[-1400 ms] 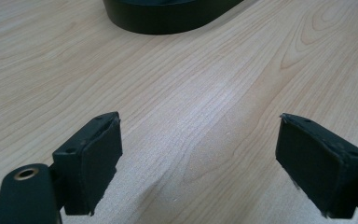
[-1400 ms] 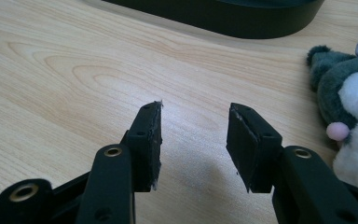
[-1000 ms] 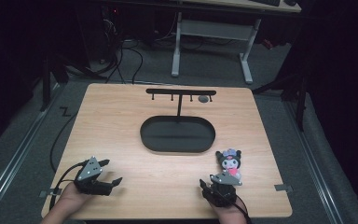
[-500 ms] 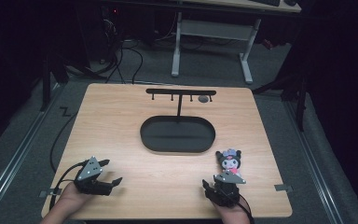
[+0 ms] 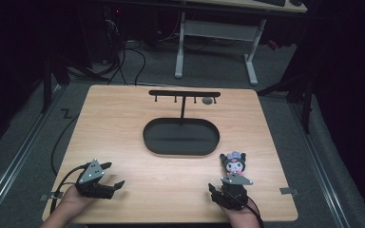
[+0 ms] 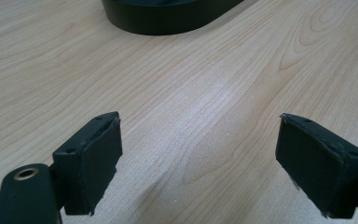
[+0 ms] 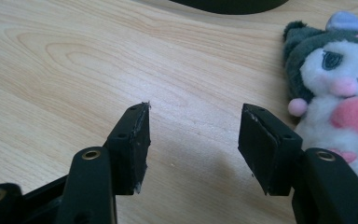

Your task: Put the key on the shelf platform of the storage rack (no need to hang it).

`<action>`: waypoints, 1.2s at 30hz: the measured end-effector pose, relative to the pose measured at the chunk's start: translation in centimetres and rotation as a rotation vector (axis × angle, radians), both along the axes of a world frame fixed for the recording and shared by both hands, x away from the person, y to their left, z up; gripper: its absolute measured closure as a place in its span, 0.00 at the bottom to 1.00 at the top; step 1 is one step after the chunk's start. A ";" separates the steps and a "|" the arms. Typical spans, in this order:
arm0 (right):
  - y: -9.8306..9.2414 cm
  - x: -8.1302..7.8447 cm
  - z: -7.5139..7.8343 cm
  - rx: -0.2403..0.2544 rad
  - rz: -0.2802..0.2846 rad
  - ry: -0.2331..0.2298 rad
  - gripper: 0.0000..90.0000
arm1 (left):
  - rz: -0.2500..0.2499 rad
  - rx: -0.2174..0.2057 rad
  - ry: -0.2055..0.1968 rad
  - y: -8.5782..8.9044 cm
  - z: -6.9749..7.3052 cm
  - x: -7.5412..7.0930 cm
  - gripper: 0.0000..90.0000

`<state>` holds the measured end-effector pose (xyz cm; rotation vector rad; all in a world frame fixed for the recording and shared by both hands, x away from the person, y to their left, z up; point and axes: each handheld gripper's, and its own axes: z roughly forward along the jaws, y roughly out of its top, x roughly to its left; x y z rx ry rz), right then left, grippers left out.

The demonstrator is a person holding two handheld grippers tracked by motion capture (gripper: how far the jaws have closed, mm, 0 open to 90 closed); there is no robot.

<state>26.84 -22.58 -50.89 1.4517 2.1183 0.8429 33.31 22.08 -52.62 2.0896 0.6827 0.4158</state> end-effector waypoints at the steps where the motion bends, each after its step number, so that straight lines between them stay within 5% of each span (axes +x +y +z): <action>1: 0.0 0.2 0.1 0.008 0.000 0.009 0.49 | 0.000 -0.001 0.000 0.0 0.0 0.0 0.17; 6: 0.3 0.6 0.7 0.009 -0.007 0.022 0.46 | 0.003 -0.002 -0.002 0.0 0.0 0.0 0.17; 9: 0.9 0.9 0.9 -0.050 0.027 0.039 0.45 | 0.005 0.000 -0.003 0.0 0.0 -0.1 0.17; 19: 1.6 1.5 1.2 -0.127 0.078 0.128 0.44 | 0.006 -0.003 -0.003 0.1 0.0 -0.1 0.17; 36: 1.6 1.8 2.6 -0.140 0.087 0.204 0.44 | 0.005 -0.005 -0.005 0.1 0.0 -0.1 0.17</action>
